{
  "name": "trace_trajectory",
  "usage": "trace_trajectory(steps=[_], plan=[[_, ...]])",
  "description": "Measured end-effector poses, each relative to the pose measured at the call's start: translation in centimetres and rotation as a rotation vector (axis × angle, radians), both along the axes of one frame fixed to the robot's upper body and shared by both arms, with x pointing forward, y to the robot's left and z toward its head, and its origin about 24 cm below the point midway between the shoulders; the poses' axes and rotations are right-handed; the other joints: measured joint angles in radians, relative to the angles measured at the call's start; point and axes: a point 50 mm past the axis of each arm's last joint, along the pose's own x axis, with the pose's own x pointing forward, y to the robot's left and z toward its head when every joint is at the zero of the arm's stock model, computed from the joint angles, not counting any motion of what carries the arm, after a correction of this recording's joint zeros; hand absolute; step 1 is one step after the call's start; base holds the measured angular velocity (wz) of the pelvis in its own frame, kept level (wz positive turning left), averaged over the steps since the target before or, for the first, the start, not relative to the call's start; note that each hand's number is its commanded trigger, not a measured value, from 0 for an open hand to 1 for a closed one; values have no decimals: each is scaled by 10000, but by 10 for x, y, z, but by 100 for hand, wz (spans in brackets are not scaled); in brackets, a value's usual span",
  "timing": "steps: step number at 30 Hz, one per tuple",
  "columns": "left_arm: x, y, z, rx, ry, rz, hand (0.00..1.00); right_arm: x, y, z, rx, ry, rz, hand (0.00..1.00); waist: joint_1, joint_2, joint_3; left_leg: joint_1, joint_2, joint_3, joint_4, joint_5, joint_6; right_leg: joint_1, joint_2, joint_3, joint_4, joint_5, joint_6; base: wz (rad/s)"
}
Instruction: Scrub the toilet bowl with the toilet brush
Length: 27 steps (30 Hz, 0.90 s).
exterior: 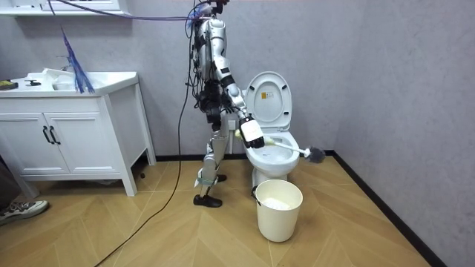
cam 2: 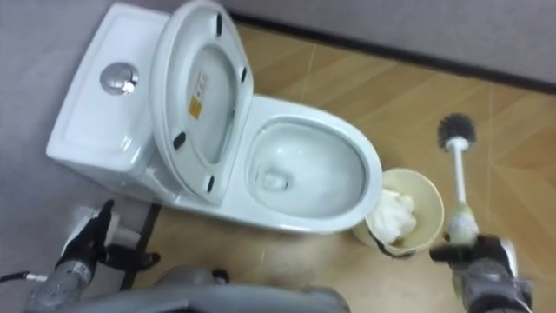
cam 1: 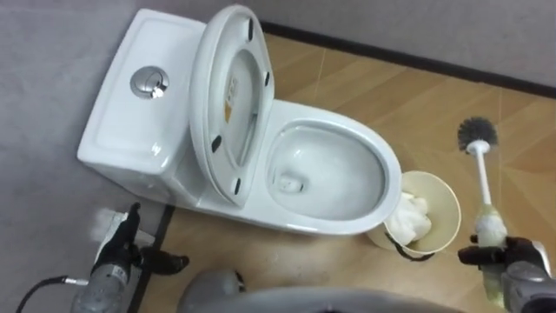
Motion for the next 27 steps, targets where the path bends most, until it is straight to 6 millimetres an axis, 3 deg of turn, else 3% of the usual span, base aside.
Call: trace_trajectory(steps=[2, 5, 7, 14, 20, 25, 27], plan=[[-5, -2, -2, -118, 97, 179, 0, -2, 1, -1, -136, 193, 433, 100, 17, 70, 12, 74, -19, -60, -1, 0, 0, 114, -10, -88, 7, 2, 4, 15], [-11, -3, -3, -154, 231, 225, 0, 2, 4, 1, -438, 325, 1290, 100, 193, 160, -42, 101, -7, -121, 12, 1, -2, 153, -14, -213, 42, 2, 4, 2], [-15, -1, -3, -100, 303, 311, 0, 2, 7, 2, -681, 445, 1932, 100, 278, 180, -36, 118, -27, -275, 76, 3, -5, 295, -12, -437, 49, 1, 5, 18], [-17, 2, 12, 609, -247, 73, 0, 7, 11, 4, -1451, 880, 3790, 100, 813, 207, -7, 39, -3, -354, 186, 2, -6, 296, -5, -453, 145, -1, 7, 3], [25, -15, 48, 1609, -2458, -1695, 0, 10, 32, -3, -1866, 1294, 6188, 100, 1016, 267, -12, -239, -127, -629, 338, 63, 53, 249, -26, -702, 129, -21, 24, 19], [66, -38, 89, 2869, -4843, -3290, 0, -15, 51, -23, -1546, 2718, 7544, 100, 1121, 406, -40, -371, -175, -885, 338, 75, 69, 242, -41, -836, 41, -33, 49, 13], [73, -43, 101, 3159, -5623, -3456, 0, -22, 54, -27, -1537, 3165, 7986, 100, 1114, 457, -39, -373, -170, -892, 342, 76, 68, 235, -40, -848, 46, -35, 51, 2]])
